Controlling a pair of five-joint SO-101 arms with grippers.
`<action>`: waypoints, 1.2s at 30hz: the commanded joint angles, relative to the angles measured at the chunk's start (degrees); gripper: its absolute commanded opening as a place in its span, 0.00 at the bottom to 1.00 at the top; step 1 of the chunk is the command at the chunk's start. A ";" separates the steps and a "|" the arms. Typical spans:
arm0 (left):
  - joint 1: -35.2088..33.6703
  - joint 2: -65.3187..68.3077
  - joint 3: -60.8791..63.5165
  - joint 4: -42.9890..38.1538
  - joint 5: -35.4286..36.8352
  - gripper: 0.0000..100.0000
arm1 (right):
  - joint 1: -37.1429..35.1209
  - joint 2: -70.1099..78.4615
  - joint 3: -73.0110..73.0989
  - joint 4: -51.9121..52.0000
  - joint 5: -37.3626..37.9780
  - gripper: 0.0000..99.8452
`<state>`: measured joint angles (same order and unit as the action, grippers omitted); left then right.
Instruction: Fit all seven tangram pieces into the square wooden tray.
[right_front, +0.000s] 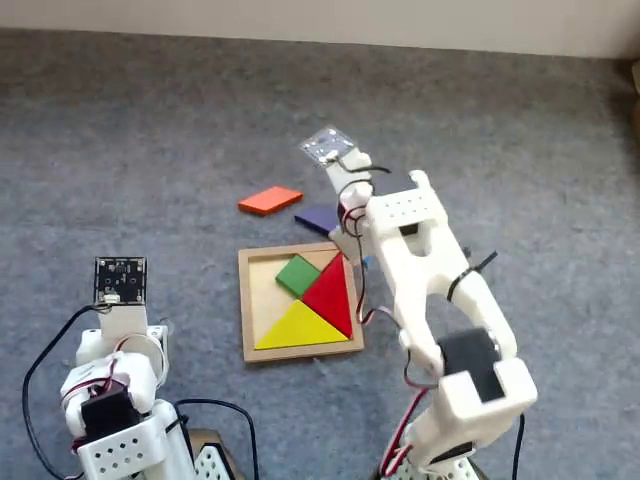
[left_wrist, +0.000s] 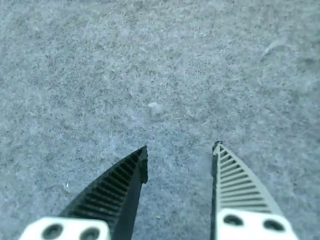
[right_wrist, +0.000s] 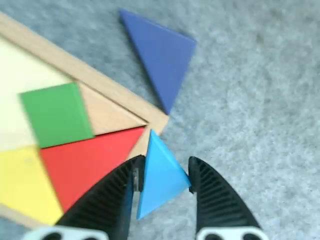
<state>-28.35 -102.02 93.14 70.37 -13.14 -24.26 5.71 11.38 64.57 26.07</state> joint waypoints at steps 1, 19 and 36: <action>-2.51 -1.98 -0.75 -0.97 -0.18 0.21 | -5.32 -7.52 -3.03 3.03 -3.87 0.08; -5.05 -1.98 -0.92 -0.97 0.00 0.21 | -23.34 6.55 -3.30 -5.58 -29.98 0.09; -4.97 -1.98 -0.92 -0.97 0.00 0.21 | -22.29 7.78 -3.47 -2.15 -31.38 0.17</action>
<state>-32.84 -102.02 93.14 70.37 -13.14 -47.21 14.15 10.59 60.09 -4.88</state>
